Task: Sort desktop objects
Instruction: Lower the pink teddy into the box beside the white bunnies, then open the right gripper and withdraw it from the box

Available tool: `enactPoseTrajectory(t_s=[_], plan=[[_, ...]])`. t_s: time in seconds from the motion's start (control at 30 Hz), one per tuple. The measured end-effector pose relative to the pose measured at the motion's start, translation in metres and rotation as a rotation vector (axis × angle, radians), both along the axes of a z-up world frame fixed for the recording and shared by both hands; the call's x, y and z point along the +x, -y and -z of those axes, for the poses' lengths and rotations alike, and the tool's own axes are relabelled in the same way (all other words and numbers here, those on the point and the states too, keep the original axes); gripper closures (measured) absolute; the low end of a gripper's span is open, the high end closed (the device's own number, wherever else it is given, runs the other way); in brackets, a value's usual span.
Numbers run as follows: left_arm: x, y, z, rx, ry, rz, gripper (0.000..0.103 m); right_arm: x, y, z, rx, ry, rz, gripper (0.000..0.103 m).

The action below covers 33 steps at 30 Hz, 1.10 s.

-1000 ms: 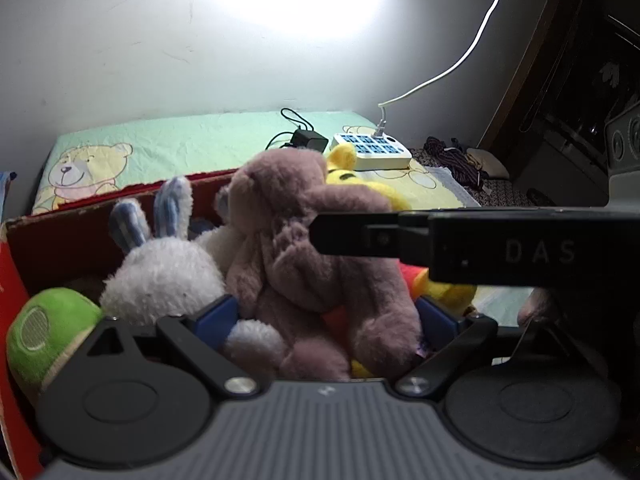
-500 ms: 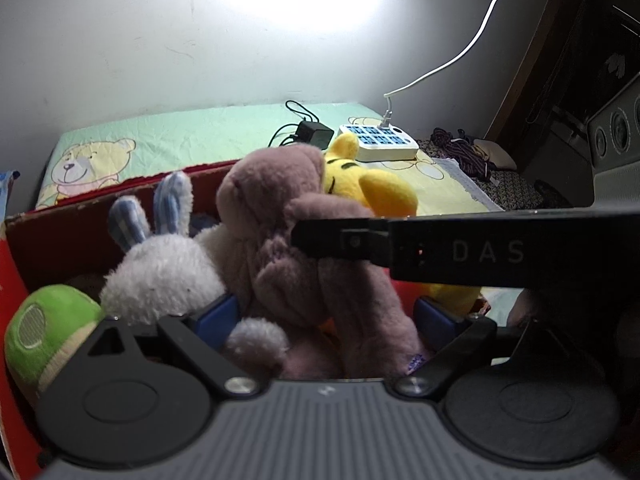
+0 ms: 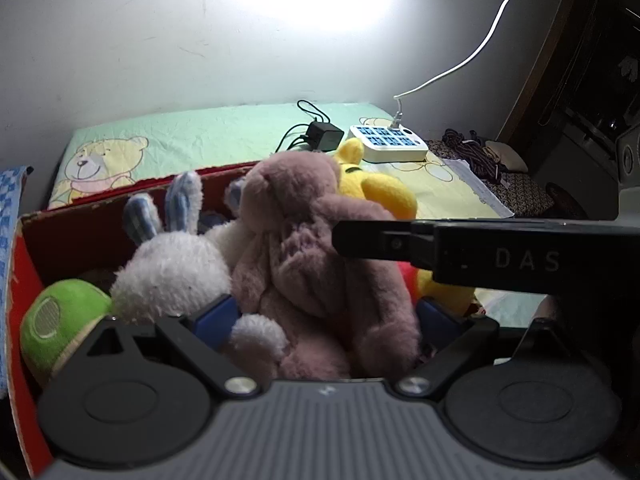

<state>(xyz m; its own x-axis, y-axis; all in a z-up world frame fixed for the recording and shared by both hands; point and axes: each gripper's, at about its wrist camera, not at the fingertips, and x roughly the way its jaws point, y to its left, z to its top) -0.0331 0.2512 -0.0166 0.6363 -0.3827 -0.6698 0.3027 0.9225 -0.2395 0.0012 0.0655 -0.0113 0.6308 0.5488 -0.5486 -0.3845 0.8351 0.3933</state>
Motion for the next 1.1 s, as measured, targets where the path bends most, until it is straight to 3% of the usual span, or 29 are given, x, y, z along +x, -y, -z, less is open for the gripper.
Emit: enactPoseTrajectory(t_s=[0.2, 0.47, 0.63, 0.87, 0.97, 1.1], plan=[[-0.020, 0.001, -0.012, 0.034, 0.045, -0.047, 0.002, -0.013, 0.011, -0.009, 0.019, 0.031, 0.036, 0.064], [-0.024, 0.009, -0.022, 0.094, 0.003, -0.149, 0.002, -0.035, 0.026, -0.017, 0.013, 0.074, 0.095, 0.062], [-0.029, 0.031, -0.032, 0.135, 0.003, -0.181, 0.002, -0.043, 0.042, -0.018, -0.012, 0.094, 0.127, 0.055], [-0.032, 0.070, -0.040, 0.227, -0.009, -0.261, 0.002, -0.044, 0.076, -0.021, 0.013, 0.103, 0.130, 0.055], [-0.033, 0.087, -0.040, 0.232, -0.025, -0.288, 0.002, -0.045, 0.090, -0.020, -0.006, 0.096, 0.143, 0.045], [-0.035, 0.113, -0.041, 0.245, -0.035, -0.289, 0.002, -0.045, 0.114, -0.018, -0.020, 0.087, 0.157, 0.041]])
